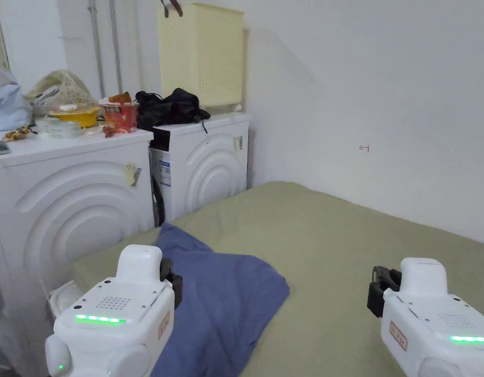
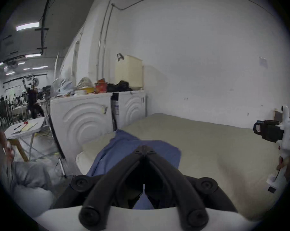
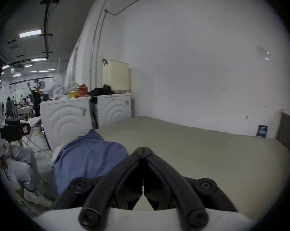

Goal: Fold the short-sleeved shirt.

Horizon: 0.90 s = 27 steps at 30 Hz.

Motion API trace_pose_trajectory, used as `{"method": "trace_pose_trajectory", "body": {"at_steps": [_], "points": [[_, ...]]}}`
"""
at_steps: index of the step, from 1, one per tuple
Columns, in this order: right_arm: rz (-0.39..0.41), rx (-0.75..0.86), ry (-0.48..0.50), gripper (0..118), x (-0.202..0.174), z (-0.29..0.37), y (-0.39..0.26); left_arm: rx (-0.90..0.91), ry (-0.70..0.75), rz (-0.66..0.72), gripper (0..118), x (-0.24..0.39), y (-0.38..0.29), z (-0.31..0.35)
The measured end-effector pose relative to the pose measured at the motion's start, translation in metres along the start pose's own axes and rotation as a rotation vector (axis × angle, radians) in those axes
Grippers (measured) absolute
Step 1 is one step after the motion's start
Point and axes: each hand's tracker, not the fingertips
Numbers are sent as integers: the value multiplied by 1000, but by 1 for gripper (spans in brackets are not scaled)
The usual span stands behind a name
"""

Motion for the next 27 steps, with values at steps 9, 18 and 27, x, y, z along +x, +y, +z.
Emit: {"method": "trace_pose_trajectory", "body": {"at_steps": [9, 18, 27], "points": [[48, -21, 25, 0, -9, -44, -3, -103, -59, -26, 0, -12, 13, -80], [76, -43, 16, 0, 4, -81, -18, -716, -276, -262, 0, 28, 86, -298], [76, -92, 5, 0, 20, -115, -40, -1102, -241, -155, 8, 62, 20, -439]]}}
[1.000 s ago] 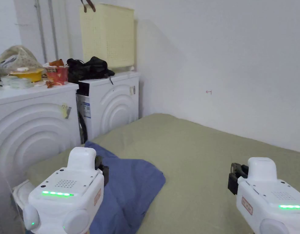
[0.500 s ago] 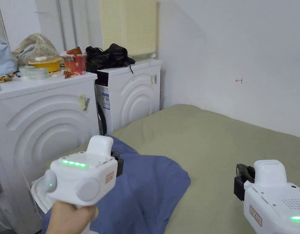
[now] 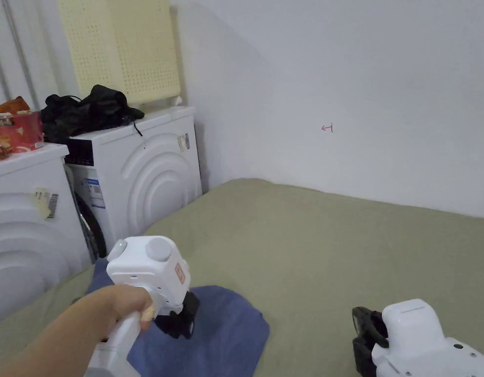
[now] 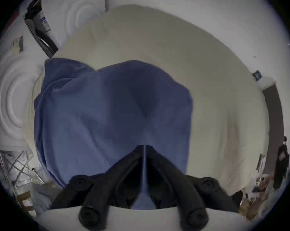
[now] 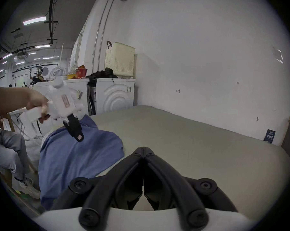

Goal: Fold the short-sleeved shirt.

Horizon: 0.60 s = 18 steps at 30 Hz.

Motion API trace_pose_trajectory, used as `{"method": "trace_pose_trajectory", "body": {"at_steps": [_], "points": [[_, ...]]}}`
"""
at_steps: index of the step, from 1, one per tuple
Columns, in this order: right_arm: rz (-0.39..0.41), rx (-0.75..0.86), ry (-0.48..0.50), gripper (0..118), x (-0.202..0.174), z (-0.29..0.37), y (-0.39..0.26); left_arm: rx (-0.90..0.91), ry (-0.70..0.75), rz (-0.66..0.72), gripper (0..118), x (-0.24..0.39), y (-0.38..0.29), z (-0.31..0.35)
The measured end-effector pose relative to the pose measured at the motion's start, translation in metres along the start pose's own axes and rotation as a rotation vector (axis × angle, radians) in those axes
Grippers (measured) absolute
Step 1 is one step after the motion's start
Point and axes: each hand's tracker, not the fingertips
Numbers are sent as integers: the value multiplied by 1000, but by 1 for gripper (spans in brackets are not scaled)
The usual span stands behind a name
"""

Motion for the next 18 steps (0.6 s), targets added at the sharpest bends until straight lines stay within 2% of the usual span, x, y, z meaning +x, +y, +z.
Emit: {"method": "trace_pose_trajectory", "body": {"at_steps": [1, 2, 3, 4, 5, 6, 8, 9, 10, 11, 12, 13, 14, 16, 17, 18], "points": [[-1, -2, 1, 0, 1, -2, -2, -21, -5, 35, 38, -3, 4, -10], [-3, -4, 2, 0, 2, -4, -4, -45, -2, 69, 98, -6, 6, -20], [-6, -8, 3, 0, 3, -5, -7, -10, -36, 98, 118, -9, 5, -25], [-11, -14, 4, 0, 4, -6, -9, -7, -97, 128, 114, -17, 8, -35], [-18, -21, 1, 0, 5, -7, -12, -28, -99, 153, 106, -20, 7, -43], [-26, -30, 2, 0, 7, -8, -15, -39, -107, 162, 105, -21, 5, -51], [-32, -39, 1, 0, 9, -9, -19, -62, -104, 139, 102, -20, -3, -60], [-32, -43, -4, 0, 9, -9, -21, -68, -98, 108, 93, -18, -7, -66], [-33, -46, -6, 0, 10, -8, -22, -70, -79, 71, 76, -17, -11, -70], [-36, -49, -8, 0, 12, -5, -24, -47, -5, 32, 42, -11, -15, -71], [-39, -52, -8, 0, 13, -3, -25, -13, 69, 7, 28, -11, -19, -69], [-37, -54, -10, 0, 15, 0, -25, 13, 35, 20, 17, -18, -20, -65], [-31, -56, -14, 0, 16, 4, -27, 12, -50, 86, 1, -27, -19, -63], [-17, -60, -31, 0, 20, 11, -28, 45, -80, 178, 1, -28, -18, -46], [-20, -61, -40, 0, 24, 16, -28, -42, -181, 217, 1, -27, -24, -40], [-27, -64, -48, 0, 29, 21, -28, -12, -191, 196, 1, -27, -24, -30]]}}
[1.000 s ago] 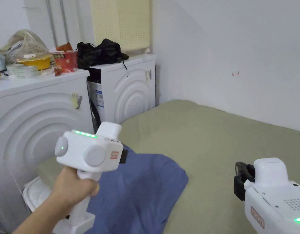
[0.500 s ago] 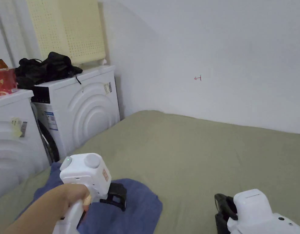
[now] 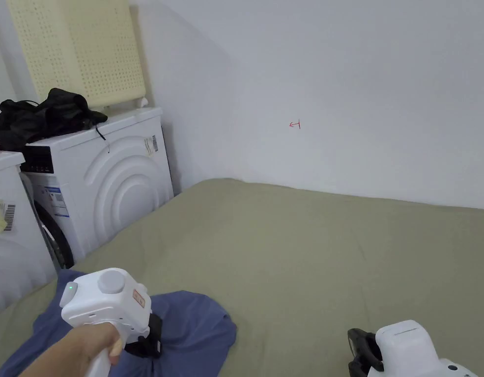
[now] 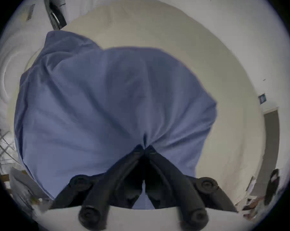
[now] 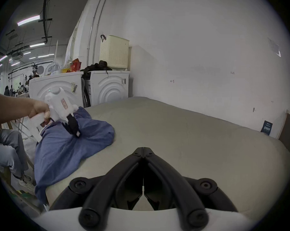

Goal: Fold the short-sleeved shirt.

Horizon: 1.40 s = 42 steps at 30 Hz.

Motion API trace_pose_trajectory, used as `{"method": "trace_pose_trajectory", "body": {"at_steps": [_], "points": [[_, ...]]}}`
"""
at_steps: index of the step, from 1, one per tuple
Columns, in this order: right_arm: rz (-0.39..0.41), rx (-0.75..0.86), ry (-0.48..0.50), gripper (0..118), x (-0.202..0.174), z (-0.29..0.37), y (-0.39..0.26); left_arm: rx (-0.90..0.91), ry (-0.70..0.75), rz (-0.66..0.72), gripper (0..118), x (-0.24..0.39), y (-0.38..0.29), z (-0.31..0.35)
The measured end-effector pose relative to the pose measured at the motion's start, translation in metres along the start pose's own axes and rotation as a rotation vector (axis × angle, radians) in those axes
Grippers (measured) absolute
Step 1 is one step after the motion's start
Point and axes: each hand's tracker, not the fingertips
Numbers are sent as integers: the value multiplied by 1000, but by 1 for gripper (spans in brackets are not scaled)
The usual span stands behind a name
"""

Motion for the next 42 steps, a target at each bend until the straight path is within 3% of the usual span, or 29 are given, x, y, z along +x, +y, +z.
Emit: {"method": "trace_pose_trajectory", "body": {"at_steps": [4, 6, 7, 13, 20, 26, 32, 37, 41, 42], "points": [[-11, -5, -50, 0, 23, 18, 2, 170, 30, -108, 1, 35, 3, 48], [-25, 2, -94, 0, 40, 31, 5, 205, -34, -134, 1, 64, -1, 73], [-34, 3, -110, 0, 48, 37, 6, 336, 22, -204, 1, 73, 1, 87], [-102, -15, -238, 0, 104, 86, 10, 335, -113, -358, 1, 182, -33, 134], [-90, 4, -410, 0, 176, 174, 11, 288, -284, -633, 1, 343, -97, 155], [-108, -49, -592, 0, 240, 247, -3, 197, -465, -863, 1, 476, -162, 132], [-161, -83, -738, 0, 285, 299, -24, 18, -688, -967, 1, 565, -246, 71], [-185, -113, -791, 0, 301, 320, -43, -144, -617, -1010, 1, 591, -298, -10], [-195, -127, -795, 0, 302, 326, -53, -225, -570, -920, 2, 584, -316, -65], [-207, -130, -793, 0, 302, 325, -54, -215, -531, -903, 12, 579, -316, -73]]}}
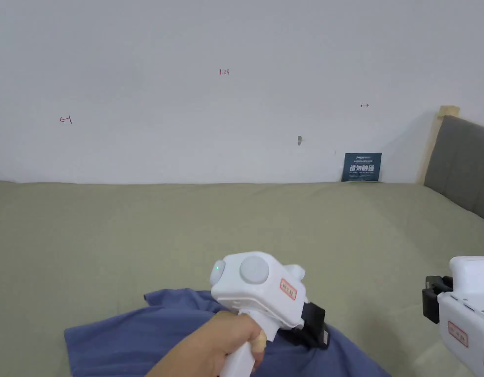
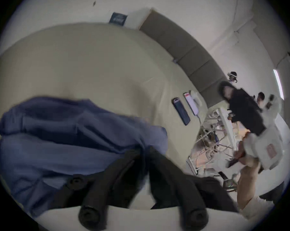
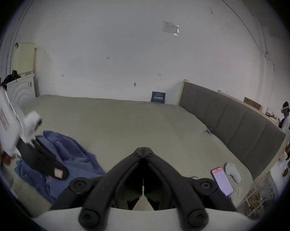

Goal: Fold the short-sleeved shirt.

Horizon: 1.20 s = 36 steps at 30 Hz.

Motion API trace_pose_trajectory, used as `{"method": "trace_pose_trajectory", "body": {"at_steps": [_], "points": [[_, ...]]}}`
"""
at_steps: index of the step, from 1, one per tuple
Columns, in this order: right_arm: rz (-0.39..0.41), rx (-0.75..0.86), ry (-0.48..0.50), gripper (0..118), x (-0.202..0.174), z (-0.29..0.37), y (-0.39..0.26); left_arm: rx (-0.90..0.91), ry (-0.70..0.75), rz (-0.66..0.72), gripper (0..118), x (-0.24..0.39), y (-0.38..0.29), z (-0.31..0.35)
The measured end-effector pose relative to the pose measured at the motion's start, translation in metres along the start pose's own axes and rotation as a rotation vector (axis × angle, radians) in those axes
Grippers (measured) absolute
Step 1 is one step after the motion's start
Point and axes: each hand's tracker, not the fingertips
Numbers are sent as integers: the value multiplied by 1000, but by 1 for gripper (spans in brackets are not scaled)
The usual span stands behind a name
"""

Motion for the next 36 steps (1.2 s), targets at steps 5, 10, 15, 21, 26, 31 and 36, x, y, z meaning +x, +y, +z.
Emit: {"method": "trace_pose_trajectory", "body": {"at_steps": [5, 10, 15, 21, 26, 31, 36], "points": [[-12, -7, 41, 0, -6, 0, 2, 62, 94, 64, 84, -27, -6, 48], [0, 22, 86, 0, -22, 7, 16, 358, 242, 54, 80, -46, -40, 166], [-12, 48, 130, 0, -39, 15, 26, 559, 523, 64, 0, -60, -114, 248], [-24, 26, 171, 0, -58, 15, 20, 606, 590, 171, 0, -100, -188, 276], [-15, -6, 197, 0, -74, 11, 11, 576, 594, 248, 0, -132, -206, 269], [10, -27, 209, 0, -86, 2, 7, 469, 569, 306, 0, -169, -181, 256], [22, -52, 209, 0, -93, -12, 3, 296, 528, 325, 1, -226, -116, 234]]}}
